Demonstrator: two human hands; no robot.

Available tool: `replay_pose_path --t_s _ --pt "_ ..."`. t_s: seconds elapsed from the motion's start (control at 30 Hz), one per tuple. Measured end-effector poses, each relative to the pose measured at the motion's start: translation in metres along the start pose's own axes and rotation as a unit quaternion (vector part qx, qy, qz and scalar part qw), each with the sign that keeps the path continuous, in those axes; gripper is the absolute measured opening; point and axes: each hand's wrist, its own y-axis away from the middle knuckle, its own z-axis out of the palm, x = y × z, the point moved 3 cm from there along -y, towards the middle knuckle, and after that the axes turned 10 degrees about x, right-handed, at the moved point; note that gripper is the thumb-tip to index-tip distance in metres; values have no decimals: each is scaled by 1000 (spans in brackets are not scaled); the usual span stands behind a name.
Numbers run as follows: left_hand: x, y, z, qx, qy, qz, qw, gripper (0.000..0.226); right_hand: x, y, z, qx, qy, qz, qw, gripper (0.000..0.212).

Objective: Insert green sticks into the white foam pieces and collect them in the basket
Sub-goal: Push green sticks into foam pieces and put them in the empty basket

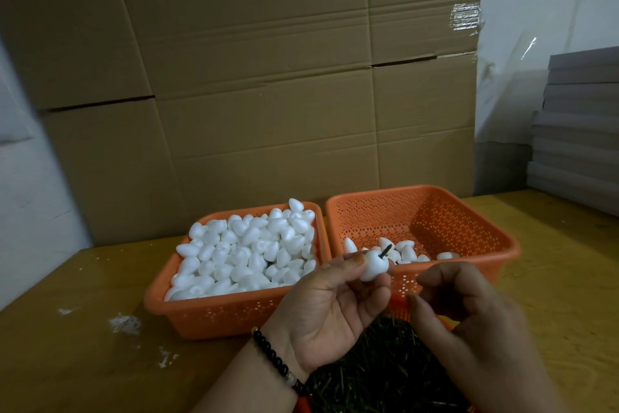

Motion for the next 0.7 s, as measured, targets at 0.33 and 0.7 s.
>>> replay_pose_path --t_s 0.33,0.7 --pt "-1 -4 -4 4 1 -13 1000 28 0 1 1 -7 14 -14 1000 37" --pt "1 -10 -10 113 -1 8 994 42 -3 2 2 -22 14 -15 1000 37"
